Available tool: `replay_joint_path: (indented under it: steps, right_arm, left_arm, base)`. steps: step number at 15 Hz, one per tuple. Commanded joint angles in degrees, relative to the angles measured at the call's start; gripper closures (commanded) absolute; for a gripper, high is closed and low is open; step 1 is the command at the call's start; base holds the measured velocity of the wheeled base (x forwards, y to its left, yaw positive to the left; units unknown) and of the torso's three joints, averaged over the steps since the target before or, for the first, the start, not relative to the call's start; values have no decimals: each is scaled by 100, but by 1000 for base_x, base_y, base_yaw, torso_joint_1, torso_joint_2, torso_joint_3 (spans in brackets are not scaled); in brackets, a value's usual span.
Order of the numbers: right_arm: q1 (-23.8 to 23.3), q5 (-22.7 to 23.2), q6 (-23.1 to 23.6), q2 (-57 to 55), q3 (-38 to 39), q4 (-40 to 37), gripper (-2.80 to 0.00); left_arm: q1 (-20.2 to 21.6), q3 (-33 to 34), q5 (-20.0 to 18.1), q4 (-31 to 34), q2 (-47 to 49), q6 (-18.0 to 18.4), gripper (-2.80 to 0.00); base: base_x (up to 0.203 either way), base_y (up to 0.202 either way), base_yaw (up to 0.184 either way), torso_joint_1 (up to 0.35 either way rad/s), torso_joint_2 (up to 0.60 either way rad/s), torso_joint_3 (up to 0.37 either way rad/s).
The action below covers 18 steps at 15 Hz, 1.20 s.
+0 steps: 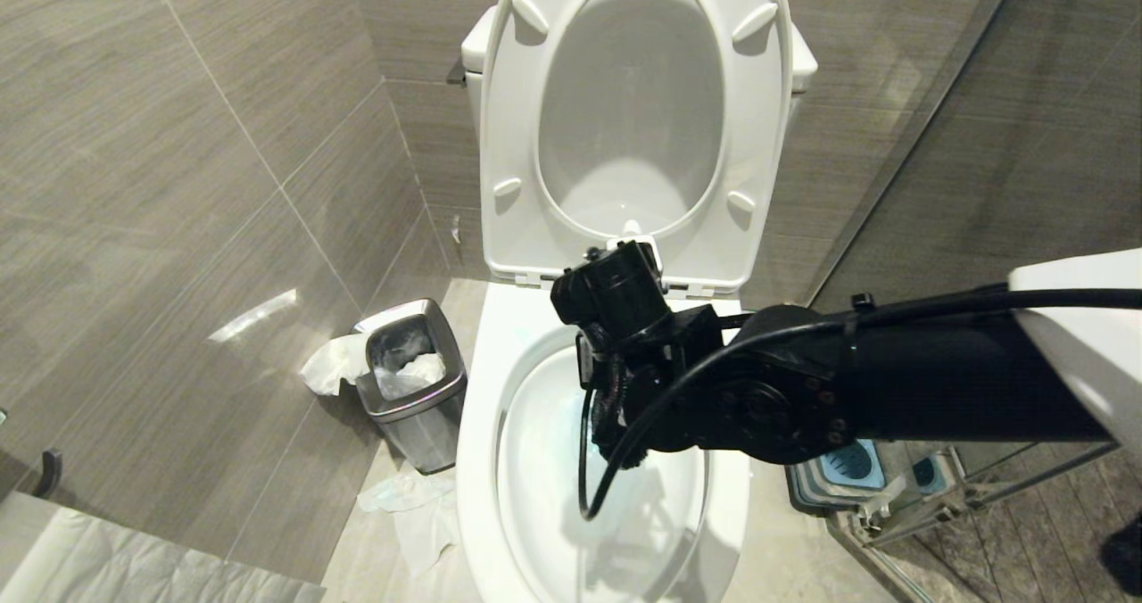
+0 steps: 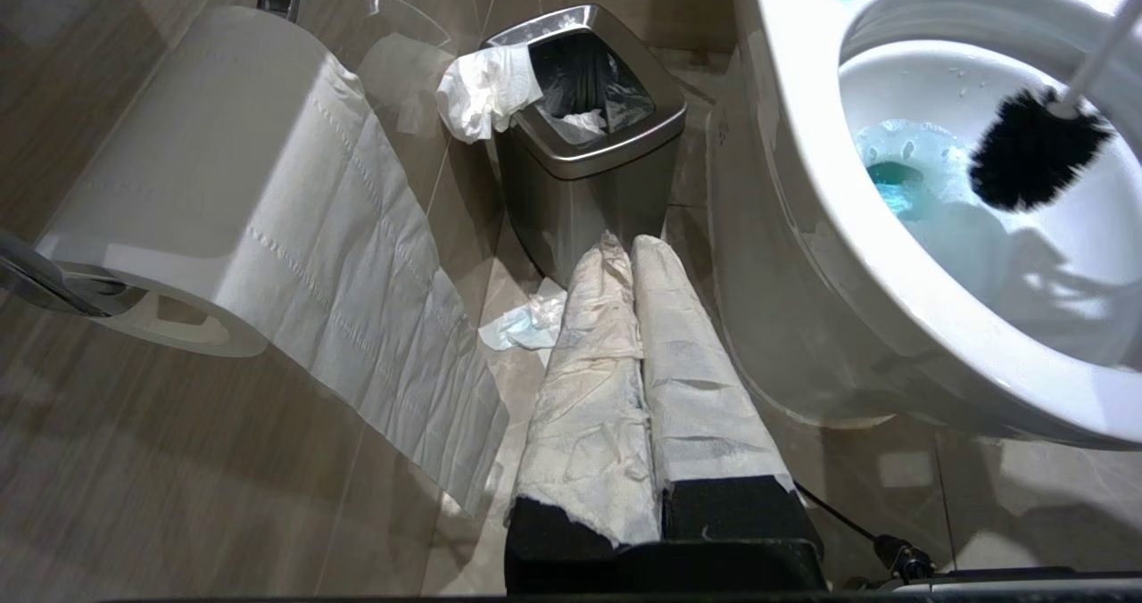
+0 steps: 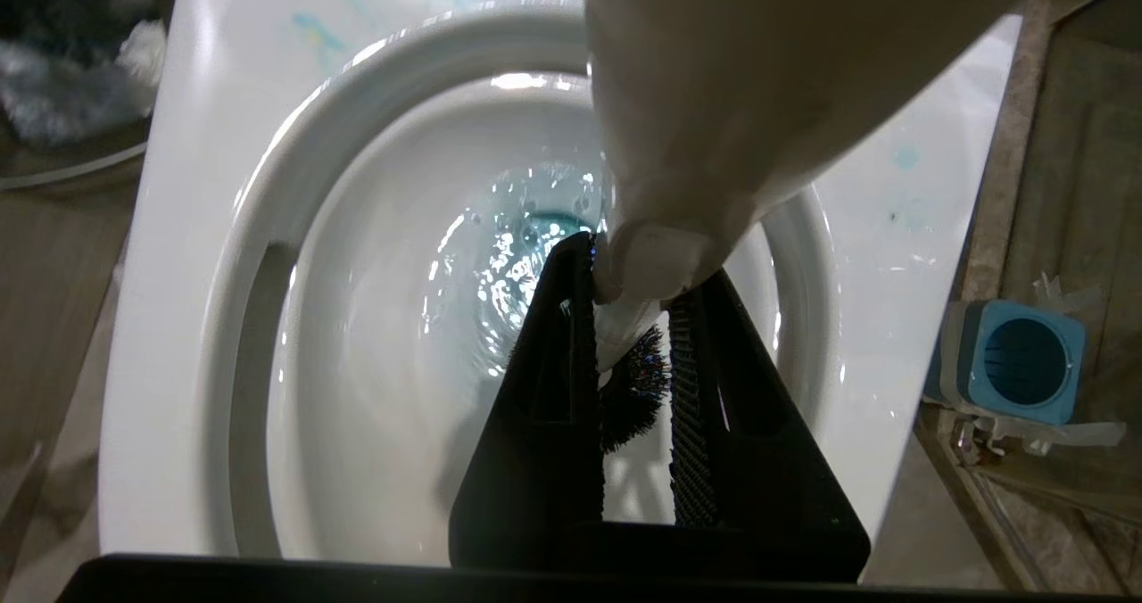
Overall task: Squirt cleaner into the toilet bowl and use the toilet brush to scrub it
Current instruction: Scrub the toilet bowl
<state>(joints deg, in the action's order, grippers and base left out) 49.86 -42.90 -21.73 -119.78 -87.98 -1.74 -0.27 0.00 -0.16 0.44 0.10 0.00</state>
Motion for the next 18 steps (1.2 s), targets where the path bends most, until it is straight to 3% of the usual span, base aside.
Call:
replay_joint_path:
  steps: [1, 5, 11, 18]
  right_arm:
    - [23, 463, 96, 709, 575, 29, 0]
    - [116, 977, 476, 616, 564, 189, 0]
    - [123, 1081, 1591, -232, 516, 1652, 0]
    - [121, 1009, 2073, -1000, -195, 2325, 0]
  left_arm:
    - [0, 9, -2, 0, 8, 0, 0]
    - [0, 9, -2, 0, 8, 0, 0]
    - [0, 9, -2, 0, 8, 0, 0]
    - [0, 9, -2, 0, 8, 0, 0]
  base:
    - [0, 0, 0, 0, 0, 0]
    - [0, 0, 0, 0, 0, 0]
    - [0, 0, 0, 0, 0, 0]
    - [0, 0, 0, 0, 0, 0]
